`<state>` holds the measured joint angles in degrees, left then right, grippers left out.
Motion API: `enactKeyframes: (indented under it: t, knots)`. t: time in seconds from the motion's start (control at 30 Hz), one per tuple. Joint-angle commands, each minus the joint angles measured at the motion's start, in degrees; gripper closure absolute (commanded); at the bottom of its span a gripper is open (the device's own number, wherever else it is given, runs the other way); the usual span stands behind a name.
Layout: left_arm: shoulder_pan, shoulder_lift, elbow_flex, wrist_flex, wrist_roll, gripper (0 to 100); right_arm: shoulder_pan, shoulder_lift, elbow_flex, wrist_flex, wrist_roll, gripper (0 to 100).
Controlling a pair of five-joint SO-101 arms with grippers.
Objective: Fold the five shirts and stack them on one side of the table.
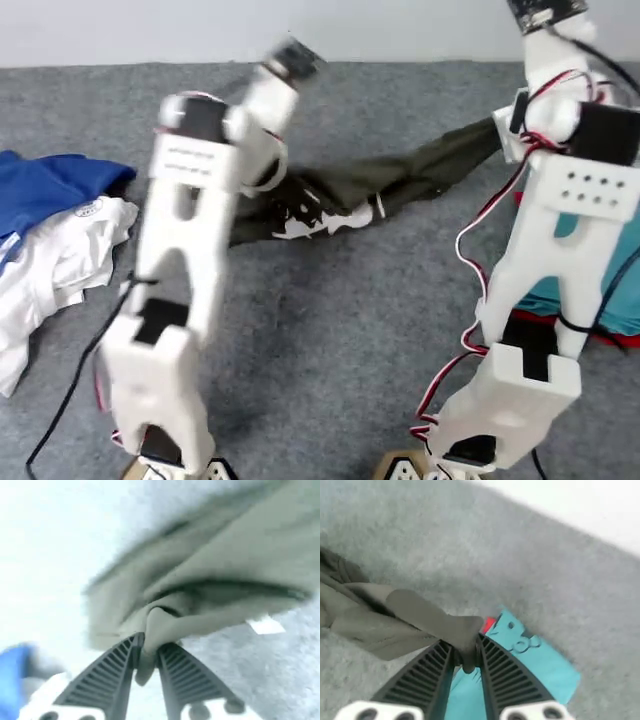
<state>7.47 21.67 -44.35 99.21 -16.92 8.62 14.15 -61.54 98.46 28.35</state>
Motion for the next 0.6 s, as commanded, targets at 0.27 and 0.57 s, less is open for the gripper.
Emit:
enactKeyframes:
  t: [0.27, 0.57]
  knots:
    - [-10.4, -30.2, -2.5, -13.5, -1.6, 99, 0.4, -1.0, -33.4, -1.0, 5.4, 98.9]
    - [-11.3, -41.1, -2.5, -23.9, -14.1, 99, 0.3, -9.2, -34.1, -14.5, 13.3, 98.9]
